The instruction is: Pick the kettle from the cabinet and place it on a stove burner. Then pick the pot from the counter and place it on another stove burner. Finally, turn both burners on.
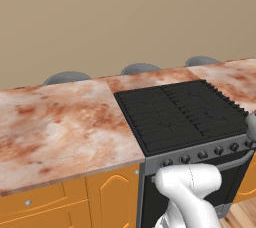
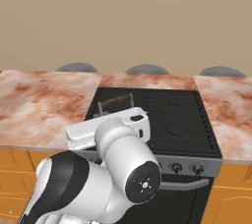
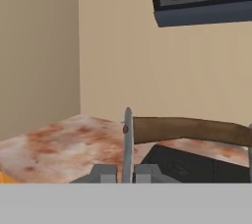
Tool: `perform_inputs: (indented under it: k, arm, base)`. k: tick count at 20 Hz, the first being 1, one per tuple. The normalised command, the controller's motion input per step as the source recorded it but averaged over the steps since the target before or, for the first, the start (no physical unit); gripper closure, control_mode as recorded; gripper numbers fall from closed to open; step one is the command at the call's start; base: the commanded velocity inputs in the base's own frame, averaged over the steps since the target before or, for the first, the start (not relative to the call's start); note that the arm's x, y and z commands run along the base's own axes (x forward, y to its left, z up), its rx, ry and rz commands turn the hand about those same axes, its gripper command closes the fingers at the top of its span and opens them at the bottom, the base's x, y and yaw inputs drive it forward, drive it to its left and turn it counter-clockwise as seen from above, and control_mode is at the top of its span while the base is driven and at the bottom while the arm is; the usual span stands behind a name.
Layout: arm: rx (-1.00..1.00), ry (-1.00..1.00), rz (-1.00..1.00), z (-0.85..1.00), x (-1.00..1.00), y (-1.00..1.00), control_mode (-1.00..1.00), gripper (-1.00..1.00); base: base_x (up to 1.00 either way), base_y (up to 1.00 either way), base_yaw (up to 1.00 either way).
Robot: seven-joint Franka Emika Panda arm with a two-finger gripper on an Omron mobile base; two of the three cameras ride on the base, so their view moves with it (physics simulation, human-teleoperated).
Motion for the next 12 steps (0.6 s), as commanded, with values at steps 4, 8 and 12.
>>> perform_inputs:
  k: [4, 8, 12]
  arm:
    - [0.01, -0.01, 0.00, 0.00, 0.33, 0.06, -1.00, 1.00]
    - [0.04, -0.04, 0.03, 0.00, 0.36, 0.14, -1.00, 1.00]
    - [0.03, -0.04, 0.06, 0.00, 0.34, 0.19, -1.00, 1.00]
  base:
    - [0.00, 0.00, 0.00]
    - [0.00, 0.00, 0.00]
    - [0.00, 0.00, 0.00]
